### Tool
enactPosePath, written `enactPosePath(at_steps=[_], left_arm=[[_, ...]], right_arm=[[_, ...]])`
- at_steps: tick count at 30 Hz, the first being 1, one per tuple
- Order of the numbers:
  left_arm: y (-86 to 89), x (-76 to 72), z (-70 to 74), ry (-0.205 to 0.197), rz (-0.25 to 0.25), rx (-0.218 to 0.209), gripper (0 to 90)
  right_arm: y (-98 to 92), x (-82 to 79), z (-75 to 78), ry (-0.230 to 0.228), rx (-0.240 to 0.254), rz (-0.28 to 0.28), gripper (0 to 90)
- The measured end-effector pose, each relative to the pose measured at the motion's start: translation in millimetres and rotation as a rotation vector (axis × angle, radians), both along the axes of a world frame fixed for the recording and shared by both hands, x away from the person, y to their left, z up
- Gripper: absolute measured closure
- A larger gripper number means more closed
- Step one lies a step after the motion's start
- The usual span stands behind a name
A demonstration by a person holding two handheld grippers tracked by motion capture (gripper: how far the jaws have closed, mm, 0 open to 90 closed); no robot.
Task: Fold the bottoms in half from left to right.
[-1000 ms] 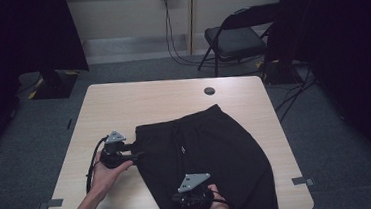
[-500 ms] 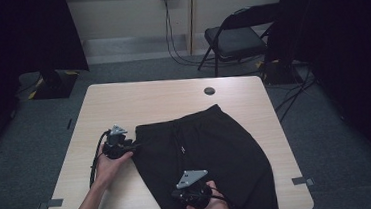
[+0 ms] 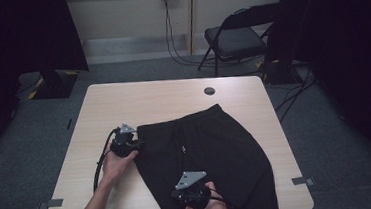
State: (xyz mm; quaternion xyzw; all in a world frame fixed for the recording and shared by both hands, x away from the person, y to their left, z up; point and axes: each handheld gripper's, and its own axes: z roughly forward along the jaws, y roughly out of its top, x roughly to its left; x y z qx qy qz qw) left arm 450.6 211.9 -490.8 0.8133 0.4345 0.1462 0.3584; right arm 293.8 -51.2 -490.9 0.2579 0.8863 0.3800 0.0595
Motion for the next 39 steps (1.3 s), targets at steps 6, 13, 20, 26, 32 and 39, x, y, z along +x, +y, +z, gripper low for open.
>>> enactPosePath(at_steps=[6,13,20,26,32,39], left_arm=[[11.2,1.3,-1.9,0.018,0.048,-0.133,88.8],[18.0,1.9,10.4,-0.007,0.054,-0.238,88.8],[22.1,1.6,16.8,-0.022,0.066,-0.268,88.8],[23.2,6.7,35.5,-0.045,0.069,-0.294,88.8],[20.8,11.7,67.6,-0.095,0.072,-0.283,88.8],[23.4,20.0,106.0,-0.146,0.081,-0.321,88.8]], right_arm=[[-1.6,1.9,8.5,0.009,0.037,0.002,87.7],[-7.5,5.2,37.5,-0.025,0.125,-0.018,87.8],[-14.5,6.9,62.7,-0.056,0.189,-0.038,88.0],[-10.1,7.5,74.9,-0.057,0.229,-0.02,88.1],[1.4,5.3,97.3,-0.094,0.261,0.037,88.1],[11.5,13.4,132.5,-0.142,0.345,0.058,88.3]])
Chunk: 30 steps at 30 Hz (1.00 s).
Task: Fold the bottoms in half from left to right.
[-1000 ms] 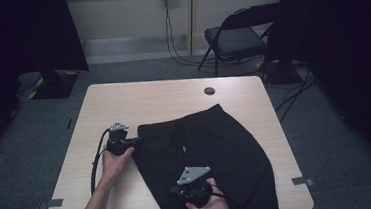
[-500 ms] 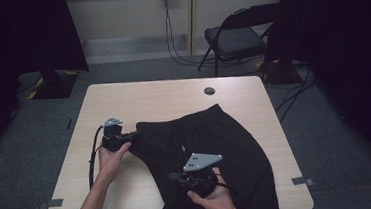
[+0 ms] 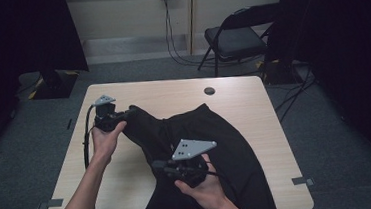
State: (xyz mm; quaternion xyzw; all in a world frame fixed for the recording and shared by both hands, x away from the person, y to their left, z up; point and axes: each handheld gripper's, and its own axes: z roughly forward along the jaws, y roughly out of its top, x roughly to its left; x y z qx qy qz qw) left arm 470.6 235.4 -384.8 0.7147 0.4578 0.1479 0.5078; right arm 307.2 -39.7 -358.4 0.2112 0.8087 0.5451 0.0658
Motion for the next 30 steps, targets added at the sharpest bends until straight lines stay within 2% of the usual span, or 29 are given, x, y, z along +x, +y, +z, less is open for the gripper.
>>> enactPosePath(at_steps=[1,2,3,4,6,7,8,9,10,11,12,14,16,18,19,20,21,23,26,27,28,30], left_arm=[[0.0,0.0,0.0,0.0,0.0,0.0,88.8],[1.0,2.7,13.2,-0.014,0.001,0.018,88.8],[1.0,2.7,13.2,-0.014,0.001,0.018,88.8],[4.8,3.9,26.6,-0.036,0.009,0.007,88.8],[9.5,3.6,41.4,-0.056,0.017,-0.007,88.8],[9.5,3.6,41.4,-0.056,0.017,-0.007,88.8],[12.6,2.4,51.8,-0.07,0.023,-0.005,88.8],[16.5,-1.0,68.1,-0.111,0.043,0.016,88.8],[18.5,-2.9,75.6,-0.129,0.053,0.013,88.8],[18.5,-2.9,75.6,-0.129,0.053,0.013,88.8],[19.7,-5.7,85.8,-0.145,0.055,0.026,88.8],[19.0,-6.5,86.5,-0.144,0.058,0.023,88.8],[11.3,-3.6,72.7,-0.113,0.057,0.045,88.7],[1.8,0.3,53.9,-0.075,0.057,0.058,88.7],[1.8,0.3,53.9,-0.075,0.057,0.058,88.7],[-9.8,5.0,36.4,-0.039,0.049,0.065,88.6],[-16.0,7.4,29.1,-0.033,0.035,0.057,88.6],[-30.7,13.1,18.8,-0.015,0.015,0.069,88.5],[-51.1,21.7,7.8,-0.002,-0.025,0.05,88.5],[-51.1,21.7,7.8,-0.002,-0.025,0.05,88.4],[-62.8,28.4,0.0,0.011,-0.039,0.046,88.3],[-72.6,36.0,-9.6,0.022,-0.057,0.026,88.2]], right_arm=[[0.0,0.0,0.0,0.0,0.0,0.0,88.3],[6.7,2.3,12.4,-0.017,0.031,0.009,88.3],[6.7,2.3,12.4,-0.017,0.031,0.009,88.3],[14.6,1.9,21.9,-0.04,0.03,0.024,88.3],[20.3,1.2,31.1,-0.062,0.034,0.038,88.3],[20.3,1.2,31.1,-0.062,0.034,0.038,88.3],[22.8,0.8,37.7,-0.073,0.039,0.044,88.3],[25.8,0.6,53.1,-0.105,0.058,0.052,88.3],[26.7,0.4,61.3,-0.121,0.071,0.054,88.3],[26.7,0.4,61.3,-0.121,0.071,0.054,88.3],[27.2,-0.6,75.0,-0.137,0.103,0.066,88.3],[27.2,-2.0,79.3,-0.152,0.109,0.066,88.3],[22.7,-3.9,76.3,-0.162,0.105,0.064,88.3],[15.7,-2.5,62.6,-0.139,0.082,0.046,88.3],[15.7,-2.5,62.6,-0.139,0.082,0.046,88.3],[0.5,0.0,45.9,-0.112,0.061,0.008,88.3],[-6.5,1.1,40.7,-0.094,0.064,-0.005,88.3],[-28.2,3.2,28.1,-0.066,0.065,-0.05,88.3],[-62.6,5.6,11.7,-0.034,0.049,-0.124,88.2],[-62.6,5.6,11.7,-0.034,0.049,-0.124,88.2],[-82.0,7.9,1.6,-0.007,0.04,-0.166,88.2],[-95.9,9.8,-8.1,0.011,0.016,-0.2,88.2]])
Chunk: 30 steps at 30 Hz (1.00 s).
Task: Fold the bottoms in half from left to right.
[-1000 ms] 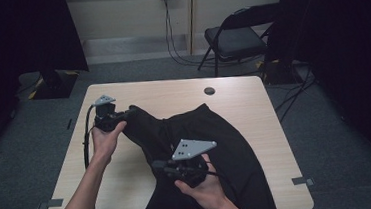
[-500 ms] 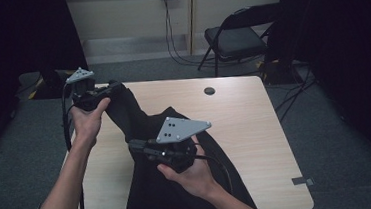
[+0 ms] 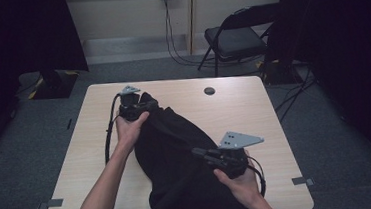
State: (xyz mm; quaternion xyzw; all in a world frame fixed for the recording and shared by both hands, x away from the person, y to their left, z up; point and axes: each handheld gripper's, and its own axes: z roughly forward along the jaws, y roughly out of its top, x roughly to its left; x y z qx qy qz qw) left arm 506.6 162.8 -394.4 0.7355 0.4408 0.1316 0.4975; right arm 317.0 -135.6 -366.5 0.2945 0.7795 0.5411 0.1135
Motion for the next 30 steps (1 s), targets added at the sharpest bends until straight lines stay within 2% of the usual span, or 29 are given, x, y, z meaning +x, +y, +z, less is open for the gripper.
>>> enactPosePath(at_steps=[4,5,6,7,9,10,11,12,15,16,18,19,20,23,24,25,26,28,29,30], left_arm=[[-17.5,12.5,-19.5,0.041,-0.002,0.02,87.5],[-17.5,12.5,-19.5,0.041,-0.002,0.02,87.5],[-22.0,15.3,-27.3,0.062,0.008,0.018,86.8],[-23.9,15.9,-29.9,0.067,0.003,0.017,86.5],[-26.7,15.7,-32.5,0.066,-0.007,0.021,84.7],[-26.7,15.7,-32.5,0.066,-0.007,0.021,80.4],[-27.4,15.4,-32.6,0.058,-0.007,0.016,80.4],[-28.1,13.9,-30.4,0.043,-0.004,0.011,65.5],[-26.9,11.2,-26.5,0.022,0.004,0.011,55.6],[-23.0,8.2,-21.8,0.007,0.003,0.021,55.6],[-20.6,6.3,-19.9,0.005,0.006,0.025,55.6],[-17.7,4.1,-18.5,0.004,-0.001,0.032,55.6],[-11.6,-2.3,-18.3,-0.003,-0.016,0.05,55.6],[-6.3,-9.4,-23.1,0.006,-0.031,0.056,58.7],[-3.0,-17.7,-30.1,0.015,-0.061,0.08,59.5],[-3.0,-17.7,-30.1,0.015,-0.061,0.08,60.5],[-0.7,-27.1,-37.9,0.022,-0.098,0.102,62.0],[2.2,-36.5,-43.0,0.023,-0.128,0.125,63.5],[2.2,-36.5,-43.0,0.023,-0.128,0.125,63.8],[4.9,-44.1,-45.7,0.029,-0.14,0.143,64.1]], right_arm=[[-23.1,2.1,-21.4,0.042,-0.044,-0.064,88.2],[-23.1,2.1,-21.4,0.042,-0.044,-0.064,88.2],[-30.2,4.1,-34.6,0.076,-0.066,-0.088,88.2],[-31.5,4.5,-39.1,0.084,-0.078,-0.093,88.2],[-33.9,5.0,-50.3,0.11,-0.104,-0.102,88.2],[-33.9,5.0,-50.3,0.11,-0.104,-0.102,88.2],[-34.5,4.7,-54.7,0.118,-0.119,-0.106,88.1],[-36.1,3.9,-61.0,0.126,-0.148,-0.114,88.0],[-38.0,4.4,-63.8,0.133,-0.158,-0.122,87.9],[-41.3,6.1,-67.2,0.136,-0.173,-0.14,87.9],[-44.2,7.5,-69.9,0.146,-0.182,-0.153,87.8],[-44.2,7.5,-69.9,0.146,-0.182,-0.153,87.8],[-47.6,7.9,-72.2,0.141,-0.204,-0.167,87.4],[-51.8,9.2,-74.0,0.145,-0.216,-0.192,87.1],[-56.0,12.3,-76.8,0.164,-0.229,-0.211,85.8],[-57.2,13.1,-78.2,0.169,-0.236,-0.214,85.9],[-58.5,12.9,-80.2,0.172,-0.248,-0.219,85.7],[-60.0,11.4,-84.5,0.175,-0.299,-0.223,83.1],[-60.0,11.4,-84.5,0.175,-0.299,-0.223,83.1],[-64.6,8.3,-89.1,0.185,-0.343,-0.23,83.6]])
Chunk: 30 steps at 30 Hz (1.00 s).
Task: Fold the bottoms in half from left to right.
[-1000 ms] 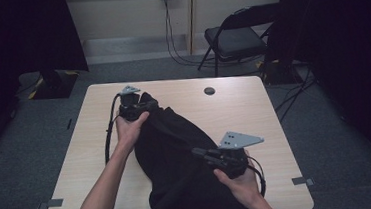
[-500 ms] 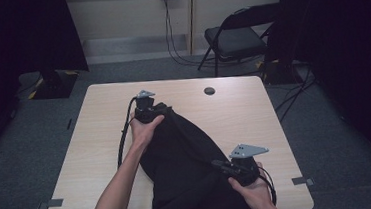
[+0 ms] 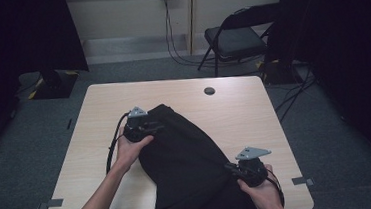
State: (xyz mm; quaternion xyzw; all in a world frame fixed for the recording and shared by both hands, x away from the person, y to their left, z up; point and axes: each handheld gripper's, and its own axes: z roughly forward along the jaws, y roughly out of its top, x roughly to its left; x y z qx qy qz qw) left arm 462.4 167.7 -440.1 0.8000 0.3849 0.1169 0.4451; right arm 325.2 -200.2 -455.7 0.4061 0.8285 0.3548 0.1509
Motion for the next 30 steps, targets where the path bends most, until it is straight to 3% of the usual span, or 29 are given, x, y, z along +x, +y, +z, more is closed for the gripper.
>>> enactPosePath(at_steps=[1,2,6,8,9,10,11,12,14,18,21,25,26,29,30], left_arm=[[0.0,0.0,0.0,0.0,0.0,0.0,64.5],[2.3,-7.3,-1.6,0.006,-0.015,0.004,64.6],[2.8,-20.5,-5.9,0.015,-0.047,0.006,66.5],[1.4,-29.7,-8.3,0.029,-0.088,0.014,67.0],[0.7,-38.6,-9.7,0.042,-0.104,0.017,67.2],[1.7,-42.7,-10.9,0.064,-0.12,-0.009,67.2],[1.7,-42.7,-10.9,0.064,-0.12,-0.009,67.1],[2.1,-52.4,-13.7,0.045,-0.127,0.037,67.1],[5.7,-58.0,-19.7,0.06,-0.133,0.032,66.7],[11.4,-63.6,-35.3,0.088,-0.13,0.051,66.7],[10.2,-65.0,-46.5,0.109,-0.126,0.108,63.5],[10.9,-64.5,-52.0,0.081,-0.121,0.099,60.5],[10.2,-62.9,-51.7,0.056,-0.099,0.133,60.5],[10.1,-59.3,-51.2,0.039,-0.09,0.161,60.6],[8.9,-53.8,-50.6,0.01,-0.088,0.209,60.6]], right_arm=[[0.0,0.0,0.0,0.0,0.0,0.0,83.6],[-6.3,-3.1,-2.8,0.002,-0.034,-0.019,81.6],[-13.8,-5.3,-0.5,0.0,0.03,-0.035,78.7],[-8.9,-6.6,4.8,-0.015,0.069,-0.018,78.0],[3.3,-8.0,6.4,-0.021,0.071,0.02,78.0],[8.8,-8.4,6.1,-0.016,0.075,0.035,78.2],[8.8,-8.4,6.1,-0.016,0.075,0.035,78.2],[25.6,-9.2,3.4,-0.004,0.069,0.093,81.9],[44.2,-10.4,-3.0,0.009,0.041,0.152,81.6],[62.2,-8.8,-14.9,0.036,-0.002,0.182,79.2],[70.6,-4.1,-27.4,0.062,-0.036,0.183,76.4],[73.0,-2.2,-30.5,0.069,-0.006,0.177,71.7],[74.3,-1.8,-31.4,0.059,-0.003,0.181,71.8],[78.9,1.5,-32.7,0.046,0.003,0.19,71.8],[83.8,6.2,-33.5,0.038,0.006,0.197,71.8]])
